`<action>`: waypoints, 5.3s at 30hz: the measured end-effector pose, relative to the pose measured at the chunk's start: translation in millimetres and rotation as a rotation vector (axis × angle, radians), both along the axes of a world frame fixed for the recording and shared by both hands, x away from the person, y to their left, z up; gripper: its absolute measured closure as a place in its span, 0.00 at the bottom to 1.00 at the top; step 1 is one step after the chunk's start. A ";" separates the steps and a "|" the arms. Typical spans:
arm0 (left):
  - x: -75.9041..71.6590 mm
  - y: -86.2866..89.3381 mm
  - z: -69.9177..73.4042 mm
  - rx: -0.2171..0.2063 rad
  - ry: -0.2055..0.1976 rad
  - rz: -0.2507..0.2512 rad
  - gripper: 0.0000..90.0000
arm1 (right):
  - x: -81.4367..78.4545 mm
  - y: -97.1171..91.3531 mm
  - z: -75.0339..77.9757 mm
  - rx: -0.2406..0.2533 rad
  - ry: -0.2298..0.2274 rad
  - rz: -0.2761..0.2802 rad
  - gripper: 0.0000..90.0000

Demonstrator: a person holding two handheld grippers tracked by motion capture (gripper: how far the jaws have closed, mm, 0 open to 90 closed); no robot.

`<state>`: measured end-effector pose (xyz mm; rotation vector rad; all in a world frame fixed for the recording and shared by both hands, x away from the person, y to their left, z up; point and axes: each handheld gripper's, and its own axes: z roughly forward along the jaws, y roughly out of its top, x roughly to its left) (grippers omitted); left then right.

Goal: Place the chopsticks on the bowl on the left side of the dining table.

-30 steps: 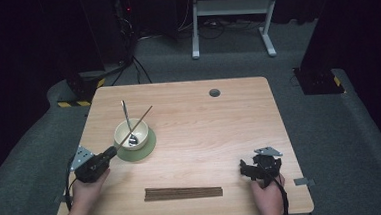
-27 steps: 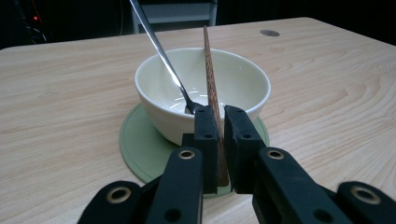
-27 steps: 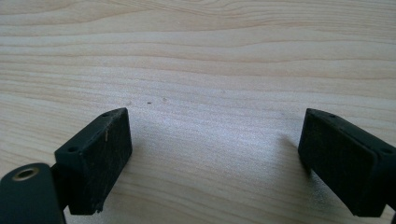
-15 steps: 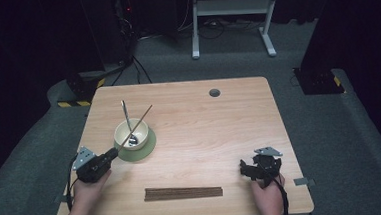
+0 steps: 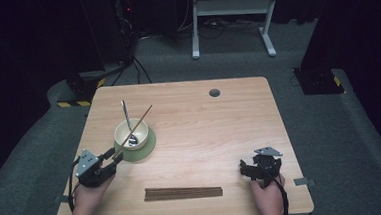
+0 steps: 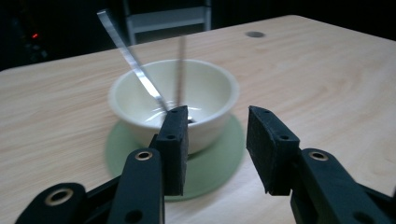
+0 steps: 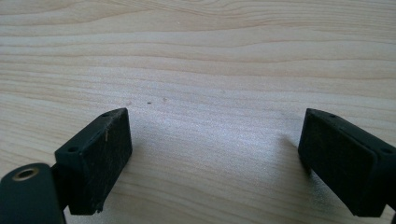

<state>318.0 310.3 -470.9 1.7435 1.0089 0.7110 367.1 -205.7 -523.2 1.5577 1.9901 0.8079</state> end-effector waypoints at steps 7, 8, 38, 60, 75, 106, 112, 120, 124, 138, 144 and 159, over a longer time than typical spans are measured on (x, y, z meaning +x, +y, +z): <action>-10.5 -40.0 -13.2 0.062 0.109 -0.200 0.62 | -0.1 0.1 0.0 0.003 0.001 -0.002 0.11; -10.4 -44.2 -16.3 0.075 0.130 -0.221 0.62 | -0.1 0.1 0.0 0.003 0.001 -0.002 0.11; -0.8 -66.7 -45.3 0.167 0.330 -0.328 0.61 | -0.3 -0.1 0.1 0.003 0.003 0.001 0.11; -3.6 -75.3 -46.0 0.153 0.298 -0.446 0.76 | -0.2 -0.2 0.1 0.001 0.001 0.004 0.11; -0.5 -73.2 -50.9 0.181 0.308 -0.422 0.90 | -0.2 -0.3 0.0 0.001 0.001 0.004 0.11; -4.8 -59.7 -38.9 0.134 0.251 -0.334 0.93 | -0.3 -0.1 0.1 0.004 0.003 0.002 0.11; -6.1 -55.8 -30.8 0.091 0.213 -0.315 0.93 | -0.3 -0.1 0.1 0.003 0.003 0.002 0.11; -7.4 -50.2 -23.8 0.052 0.187 -0.297 0.93 | -0.2 -0.3 0.1 0.002 0.001 0.004 0.11; -8.0 -48.6 -20.7 0.037 0.175 -0.290 0.93 | -0.2 -0.3 0.1 0.002 0.001 0.004 0.11; -11.2 -43.7 -10.8 -0.003 0.121 -0.282 0.93 | -0.3 -0.1 0.1 0.003 0.002 0.002 0.11; -13.1 -41.0 -5.8 -0.024 0.091 -0.271 0.93 | -0.2 -0.3 0.1 0.002 0.001 0.004 0.11; -17.6 -22.4 9.6 -0.090 0.009 -0.208 0.93 | -0.1 -0.3 0.0 0.000 0.000 0.004 0.11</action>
